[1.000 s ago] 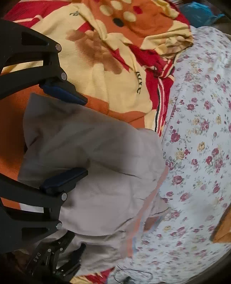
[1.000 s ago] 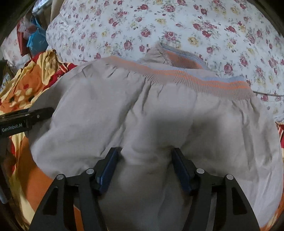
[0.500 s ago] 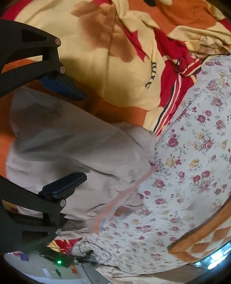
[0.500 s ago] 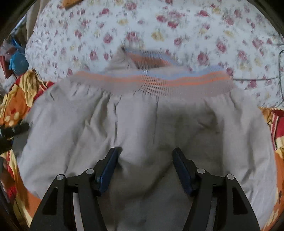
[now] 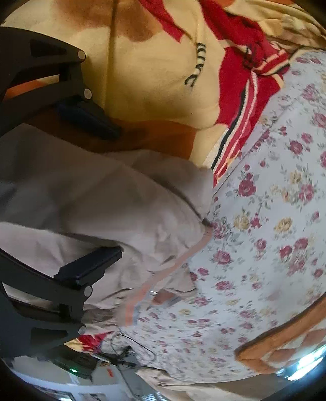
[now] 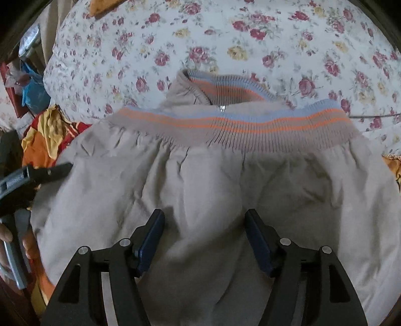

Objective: Fold large clothes

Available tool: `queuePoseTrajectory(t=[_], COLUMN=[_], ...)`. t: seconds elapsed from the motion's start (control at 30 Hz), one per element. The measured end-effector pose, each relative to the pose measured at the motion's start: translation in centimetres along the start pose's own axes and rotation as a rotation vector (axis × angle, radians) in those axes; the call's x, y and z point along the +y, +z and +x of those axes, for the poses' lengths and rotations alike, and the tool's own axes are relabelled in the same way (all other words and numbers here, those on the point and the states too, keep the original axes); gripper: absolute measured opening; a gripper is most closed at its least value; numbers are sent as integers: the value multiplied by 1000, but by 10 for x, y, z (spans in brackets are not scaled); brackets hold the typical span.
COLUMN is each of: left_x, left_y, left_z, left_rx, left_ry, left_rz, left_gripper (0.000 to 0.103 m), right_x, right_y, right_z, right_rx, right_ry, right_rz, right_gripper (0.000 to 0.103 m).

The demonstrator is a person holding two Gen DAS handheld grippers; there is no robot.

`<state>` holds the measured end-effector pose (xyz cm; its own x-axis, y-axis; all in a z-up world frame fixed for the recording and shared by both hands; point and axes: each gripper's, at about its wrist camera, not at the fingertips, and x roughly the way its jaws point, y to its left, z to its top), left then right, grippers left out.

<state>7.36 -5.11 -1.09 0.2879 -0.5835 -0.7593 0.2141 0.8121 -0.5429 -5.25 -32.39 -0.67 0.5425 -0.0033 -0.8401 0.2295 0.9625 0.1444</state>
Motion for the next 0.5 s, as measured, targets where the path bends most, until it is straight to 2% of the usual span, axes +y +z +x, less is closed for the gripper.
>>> queuePoseTrajectory(t=[0.07,0.13,0.17,0.2,0.23,0.27,0.3,0.37,0.43,0.5], left_x=[0,-6,-10,-14,-16,-18,-19,-20,-18,-20], left_y=[1,-2,-5,-6,-7,-8,-9,-7,-5,-5], left_z=[4,6,6,8,8,5,1,-5,-13,-19], left_rx=[4,8,27,60,86,92,83,70,50,43], left_ry=[-17,-20,-44,-95,-134,-152,-162,-166,-166,-187], left_rz=[-6,29,55,66,60,55,64,63,42,51], left_gripper=[98,99,98,92,82,77,73,52,36,35], right_x=[1,2,1,1,1,-1,-3,-8,-10,-10], right_y=[0,-1,0,0,1,2,4,6,7,4], right_z=[0,1,1,0,-3,-9,-12,-20,-18,-9], right_rx=[1,2,3,4,0,-20,-38,-78,-67,-27], right_ry=[4,3,3,4,7,19,29,40,24,-20], right_rz=[-7,-10,-11,-10,-5,10,19,38,37,11], right_gripper=[72,73,73,73,73,73,73,73,73,68])
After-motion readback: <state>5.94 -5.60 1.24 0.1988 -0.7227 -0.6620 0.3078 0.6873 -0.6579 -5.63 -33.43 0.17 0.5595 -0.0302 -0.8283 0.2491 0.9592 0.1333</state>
